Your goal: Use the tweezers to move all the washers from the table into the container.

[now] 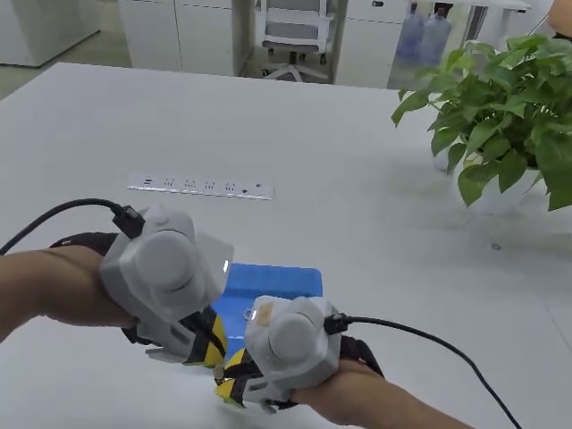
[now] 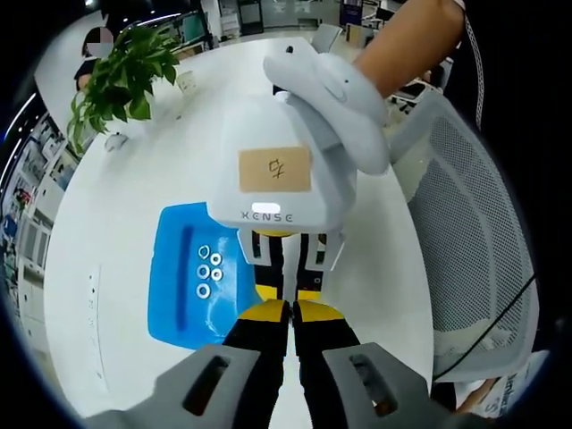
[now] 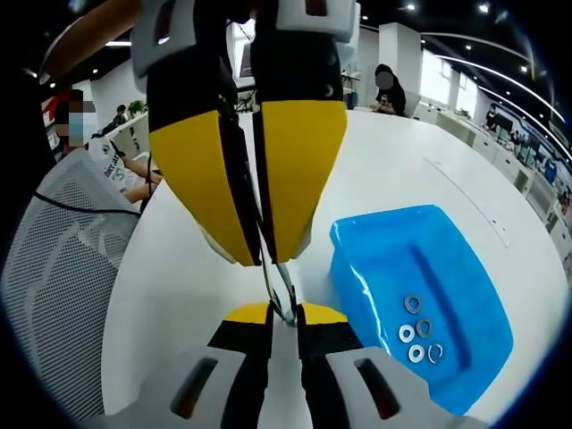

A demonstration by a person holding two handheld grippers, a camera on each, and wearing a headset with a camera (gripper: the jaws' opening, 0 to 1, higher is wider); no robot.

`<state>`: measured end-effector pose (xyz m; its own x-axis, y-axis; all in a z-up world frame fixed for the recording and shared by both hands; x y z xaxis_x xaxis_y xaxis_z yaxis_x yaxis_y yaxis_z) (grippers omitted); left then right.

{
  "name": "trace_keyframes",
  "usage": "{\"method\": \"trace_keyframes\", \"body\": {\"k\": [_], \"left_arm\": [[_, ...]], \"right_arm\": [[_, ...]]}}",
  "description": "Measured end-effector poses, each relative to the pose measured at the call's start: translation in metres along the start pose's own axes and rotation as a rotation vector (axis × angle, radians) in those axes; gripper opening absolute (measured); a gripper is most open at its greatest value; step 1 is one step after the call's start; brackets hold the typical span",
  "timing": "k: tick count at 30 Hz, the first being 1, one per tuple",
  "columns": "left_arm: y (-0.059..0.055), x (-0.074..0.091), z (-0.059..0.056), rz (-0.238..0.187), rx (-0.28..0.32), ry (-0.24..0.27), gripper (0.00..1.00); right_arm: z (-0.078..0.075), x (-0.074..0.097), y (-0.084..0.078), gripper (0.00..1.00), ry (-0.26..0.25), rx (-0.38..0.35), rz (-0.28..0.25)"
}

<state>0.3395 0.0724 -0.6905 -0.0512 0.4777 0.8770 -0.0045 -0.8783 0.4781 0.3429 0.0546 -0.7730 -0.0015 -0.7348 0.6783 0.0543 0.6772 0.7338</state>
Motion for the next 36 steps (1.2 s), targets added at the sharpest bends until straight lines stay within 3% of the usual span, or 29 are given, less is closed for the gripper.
{"method": "trace_keyframes", "body": {"k": [16, 36], "left_arm": [[-0.0021, -0.0015, 0.0043, -0.005, 0.012, -0.005, 0.06], [-0.0001, 0.0069, -0.0002, -0.005, 0.003, 0.002, 0.06]], "right_arm": [[-0.0003, -0.0001, 0.0013, 0.1, -0.01, -0.019, -0.004], [0.0042, 0.0053, 0.0087, 0.09, -0.005, 0.015, 0.004]]}}
Point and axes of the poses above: the centre of the closed fingertips' face, and the gripper's own axes: x roughly backward along the fingers, z roughly to its left, y roughly out of its top, the point moved 4 cm from there along x, roughly backward along the fingers, and after that the axes turned 1 degree about y, right-handed, at the moved point
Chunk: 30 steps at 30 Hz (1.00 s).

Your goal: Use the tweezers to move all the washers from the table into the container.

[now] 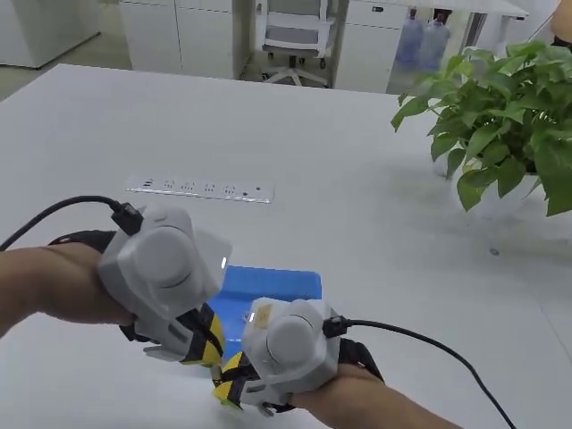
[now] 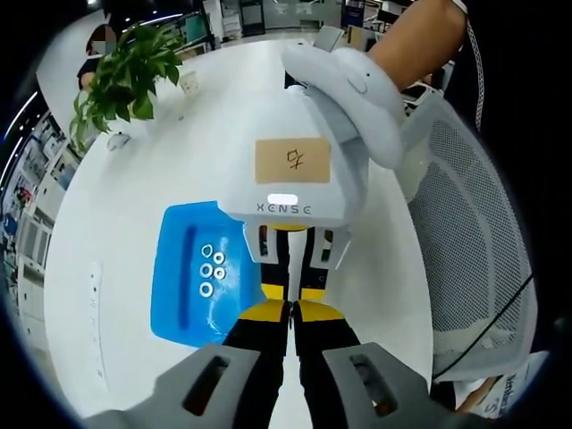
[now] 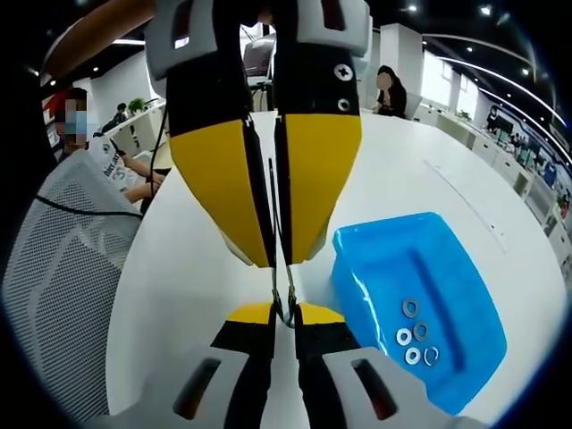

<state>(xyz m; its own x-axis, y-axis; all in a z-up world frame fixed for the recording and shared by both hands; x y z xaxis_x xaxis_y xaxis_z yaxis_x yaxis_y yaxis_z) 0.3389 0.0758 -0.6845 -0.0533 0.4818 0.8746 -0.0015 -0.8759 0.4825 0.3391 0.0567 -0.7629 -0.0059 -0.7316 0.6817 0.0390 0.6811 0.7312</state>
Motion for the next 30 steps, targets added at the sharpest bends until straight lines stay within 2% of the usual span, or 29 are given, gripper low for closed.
{"method": "trace_keyframes", "body": {"k": [18, 30], "left_arm": [[0.015, 0.028, -0.001, 0.003, -0.03, 0.008, 0.06], [0.029, 0.042, 0.009, 0.001, -0.058, 0.017, 0.06]], "right_arm": [[0.003, 0.02, 0.023, 0.09, 0.001, 0.025, -0.01], [-0.007, 0.034, 0.038, 0.09, -0.012, 0.041, -0.015]]}}
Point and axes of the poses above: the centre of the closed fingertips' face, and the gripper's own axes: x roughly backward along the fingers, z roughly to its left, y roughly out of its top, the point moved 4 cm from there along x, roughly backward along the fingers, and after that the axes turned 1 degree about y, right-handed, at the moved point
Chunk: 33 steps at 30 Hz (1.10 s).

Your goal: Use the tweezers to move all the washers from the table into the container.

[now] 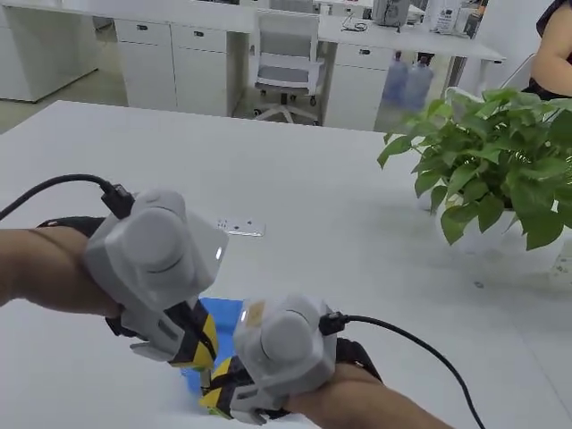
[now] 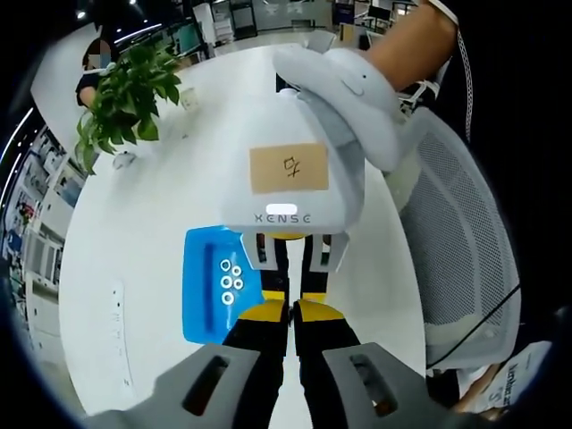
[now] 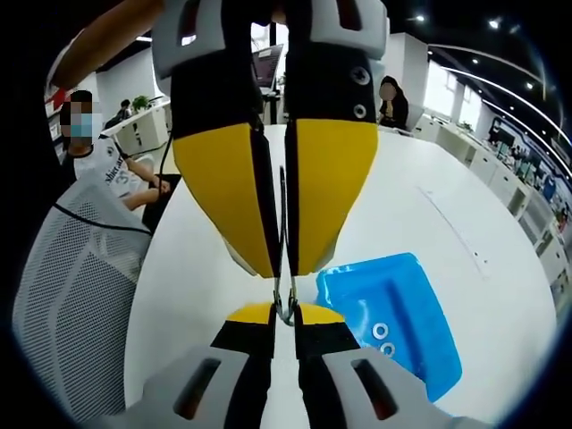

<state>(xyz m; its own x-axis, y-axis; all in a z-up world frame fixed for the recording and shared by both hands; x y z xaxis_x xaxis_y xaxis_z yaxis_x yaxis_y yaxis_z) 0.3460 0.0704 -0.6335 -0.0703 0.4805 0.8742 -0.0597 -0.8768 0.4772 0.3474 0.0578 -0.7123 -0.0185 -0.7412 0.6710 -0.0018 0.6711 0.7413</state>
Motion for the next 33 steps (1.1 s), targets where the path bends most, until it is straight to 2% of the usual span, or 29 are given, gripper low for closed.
{"method": "trace_keyframes", "body": {"k": [8, 17, 24, 33], "left_arm": [[0.009, 0.005, 0.014, -0.009, -0.025, 0.017, 0.06], [0.012, 0.004, 0.034, -0.017, -0.041, 0.04, 0.06], [0.009, -0.005, 0.045, -0.02, -0.04, 0.047, 0.06], [0.002, -0.018, 0.053, -0.018, -0.03, 0.035, 0.06]], "right_arm": [[-0.015, 0.009, 0.005, 0.09, -0.027, 0.008, -0.011], [-0.039, 0.014, 0.003, 0.09, -0.053, 0.018, -0.007], [-0.052, 0.012, -0.007, 0.09, -0.059, 0.005, 0.002], [-0.06, 0.005, -0.02, 0.09, -0.055, -0.012, 0.012]]}}
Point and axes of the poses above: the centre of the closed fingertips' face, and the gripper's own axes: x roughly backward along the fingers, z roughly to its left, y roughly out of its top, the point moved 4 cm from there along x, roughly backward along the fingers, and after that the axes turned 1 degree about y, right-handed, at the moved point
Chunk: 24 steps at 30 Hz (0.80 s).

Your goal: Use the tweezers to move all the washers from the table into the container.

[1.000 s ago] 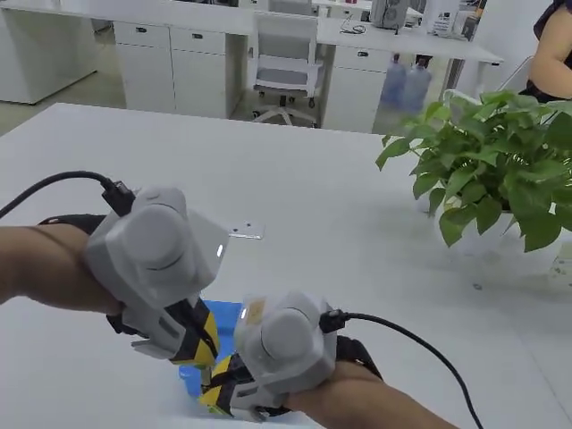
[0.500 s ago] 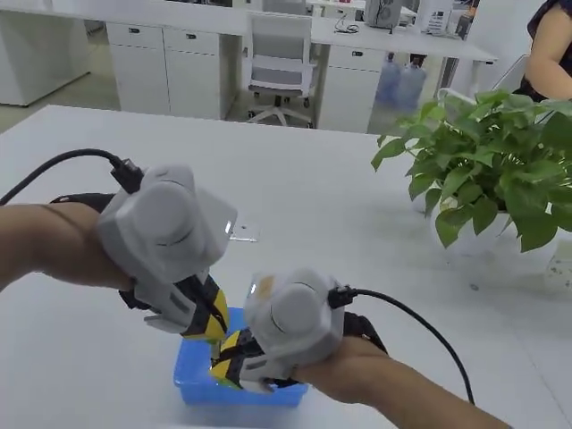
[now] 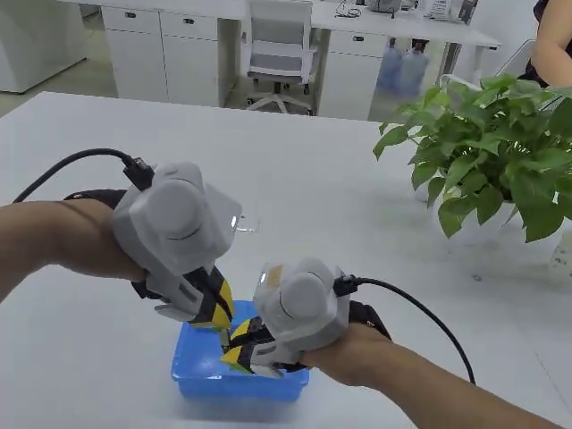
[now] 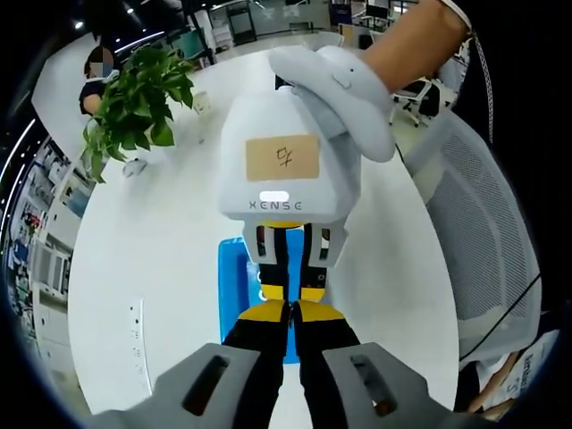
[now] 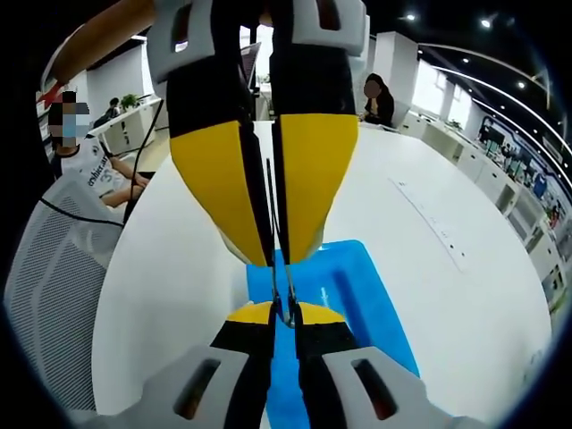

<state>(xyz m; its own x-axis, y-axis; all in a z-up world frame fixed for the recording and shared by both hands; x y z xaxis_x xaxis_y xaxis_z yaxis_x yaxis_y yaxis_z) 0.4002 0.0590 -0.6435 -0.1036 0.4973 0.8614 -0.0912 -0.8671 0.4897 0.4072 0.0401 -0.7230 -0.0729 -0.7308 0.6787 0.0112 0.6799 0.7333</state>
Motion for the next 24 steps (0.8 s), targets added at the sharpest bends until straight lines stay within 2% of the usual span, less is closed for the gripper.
{"method": "trace_keyframes", "body": {"k": [7, 24], "left_arm": [[-0.007, -0.01, 0.007, 0.004, 0.012, -0.007, 0.06], [-0.019, -0.024, 0.014, 0.02, 0.029, -0.021, 0.06]], "right_arm": [[-0.007, -0.007, -0.007, 0.09, 0.002, -0.024, 0.003], [-0.014, -0.022, -0.019, 0.1, 0.025, -0.053, 0.023]]}}
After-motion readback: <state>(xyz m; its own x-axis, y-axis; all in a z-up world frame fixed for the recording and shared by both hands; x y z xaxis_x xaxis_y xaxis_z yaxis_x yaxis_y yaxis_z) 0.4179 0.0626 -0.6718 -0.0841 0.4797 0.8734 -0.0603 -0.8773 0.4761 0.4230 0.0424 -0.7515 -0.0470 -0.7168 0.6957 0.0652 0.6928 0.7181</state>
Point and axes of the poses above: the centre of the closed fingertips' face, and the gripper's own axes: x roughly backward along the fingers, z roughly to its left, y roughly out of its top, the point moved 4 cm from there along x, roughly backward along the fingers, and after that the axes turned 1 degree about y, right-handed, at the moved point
